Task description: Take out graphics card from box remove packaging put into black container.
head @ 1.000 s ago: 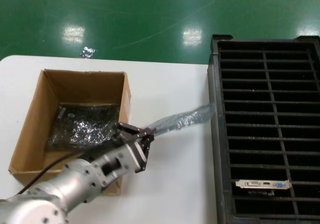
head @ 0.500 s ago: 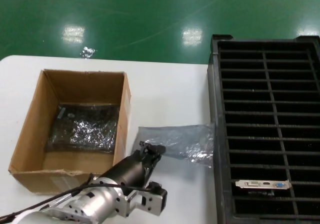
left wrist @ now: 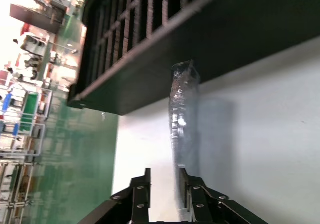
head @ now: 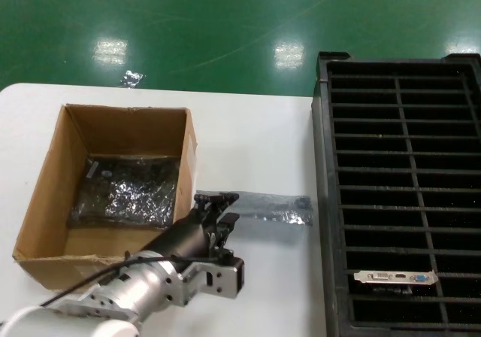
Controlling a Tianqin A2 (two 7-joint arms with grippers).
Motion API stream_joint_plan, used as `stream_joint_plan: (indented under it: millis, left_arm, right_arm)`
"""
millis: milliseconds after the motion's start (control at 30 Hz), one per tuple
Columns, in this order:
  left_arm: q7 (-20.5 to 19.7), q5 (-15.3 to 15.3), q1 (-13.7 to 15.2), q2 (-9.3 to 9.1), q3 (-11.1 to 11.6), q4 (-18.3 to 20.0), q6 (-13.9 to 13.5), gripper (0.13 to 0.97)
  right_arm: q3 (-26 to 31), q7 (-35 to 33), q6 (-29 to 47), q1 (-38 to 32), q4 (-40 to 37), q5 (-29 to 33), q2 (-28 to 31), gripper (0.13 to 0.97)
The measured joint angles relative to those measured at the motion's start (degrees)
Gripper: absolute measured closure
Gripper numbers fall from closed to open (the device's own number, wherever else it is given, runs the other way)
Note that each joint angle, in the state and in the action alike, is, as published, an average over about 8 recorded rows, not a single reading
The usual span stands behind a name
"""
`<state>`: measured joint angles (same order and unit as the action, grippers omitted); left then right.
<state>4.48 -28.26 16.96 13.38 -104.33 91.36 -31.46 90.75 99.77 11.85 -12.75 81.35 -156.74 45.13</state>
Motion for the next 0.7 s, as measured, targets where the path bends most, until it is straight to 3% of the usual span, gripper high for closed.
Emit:
stream_joint_plan:
  millis: [167, 333, 500, 600, 700]
  left_arm:
    - [-1.95, -4.22, -0.79, 3.16, 2.48, 7.97, -3.69, 0.804]
    - [-5.27, -9.52, -1.74, 6.41, 8.06, 14.99, -5.23, 0.706]
    - [-8.08, -11.59, -3.11, 7.08, 14.56, 16.85, -3.88, 0.687]
    - [-8.60, -12.36, -3.61, 6.96, 16.01, 16.67, -3.07, 0.606]
    - [-8.39, -13.89, -3.88, 6.92, 15.67, 16.31, -2.29, 0.526]
  right_arm:
    - [0.00, 0.00, 0.00, 0.00, 0.00, -0.01, 0.00, 0.129]
    - [0.00, -0.01, 0.00, 0.00, 0.00, -0.01, 0.00, 0.129]
    - [0.01, -0.31, -0.04, 0.04, 0.03, 0.15, -0.08, 0.129]
    - [0.02, -1.53, -0.18, 0.20, 0.15, 0.81, -0.43, 0.129]
    - [0.04, -3.88, -0.46, 0.50, 0.40, 2.07, -1.09, 0.129]
